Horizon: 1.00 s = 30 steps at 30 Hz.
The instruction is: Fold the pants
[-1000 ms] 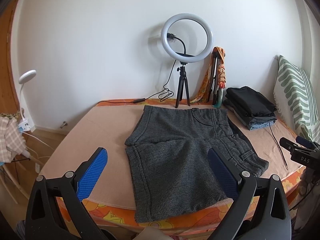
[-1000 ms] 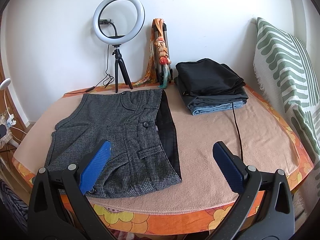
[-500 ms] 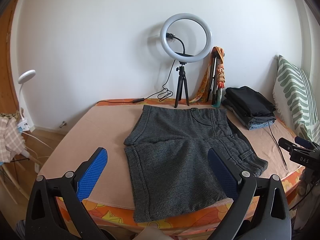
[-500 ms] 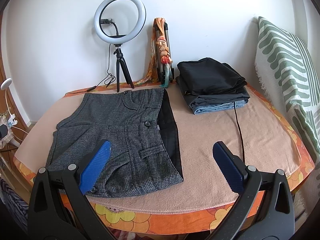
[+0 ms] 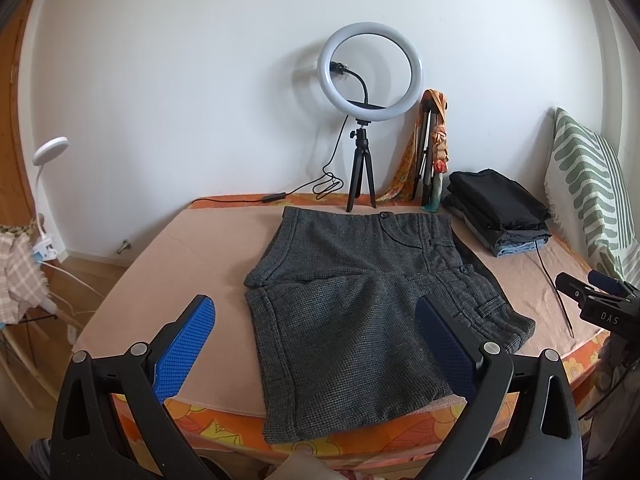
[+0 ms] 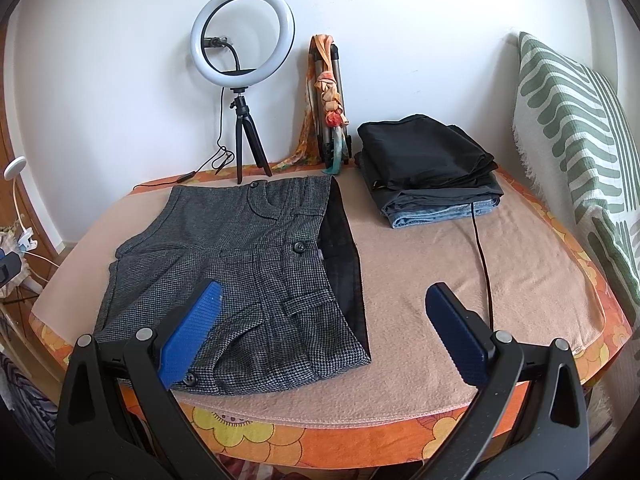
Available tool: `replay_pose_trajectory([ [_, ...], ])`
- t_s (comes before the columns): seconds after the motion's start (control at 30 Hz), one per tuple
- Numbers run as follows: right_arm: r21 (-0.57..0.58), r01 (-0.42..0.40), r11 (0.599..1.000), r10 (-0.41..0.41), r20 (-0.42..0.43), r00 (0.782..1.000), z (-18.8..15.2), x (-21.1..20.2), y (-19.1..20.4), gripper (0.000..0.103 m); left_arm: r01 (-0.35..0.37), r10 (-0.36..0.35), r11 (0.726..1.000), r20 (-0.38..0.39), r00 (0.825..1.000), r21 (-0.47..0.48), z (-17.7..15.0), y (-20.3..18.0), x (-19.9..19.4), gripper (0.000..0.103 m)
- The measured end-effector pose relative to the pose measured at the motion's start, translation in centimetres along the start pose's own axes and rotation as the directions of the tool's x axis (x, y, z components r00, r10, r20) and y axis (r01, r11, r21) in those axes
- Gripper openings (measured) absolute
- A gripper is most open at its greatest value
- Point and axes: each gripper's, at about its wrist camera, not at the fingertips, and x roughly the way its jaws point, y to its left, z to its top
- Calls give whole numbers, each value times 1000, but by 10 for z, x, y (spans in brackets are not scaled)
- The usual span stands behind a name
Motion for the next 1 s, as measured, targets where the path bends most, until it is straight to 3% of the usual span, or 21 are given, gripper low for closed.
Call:
replay_pose_trajectory([
  [0.53,3,-9,1000,9,-4,1000,-1,1,0,103,-2,2,1000,-10,1000,2,-3,0,5,100],
  [1.0,3,-68,998,68,-41,997,1,6,-8,103,-18,23,996,-60,998,90,-7,24,16,100],
])
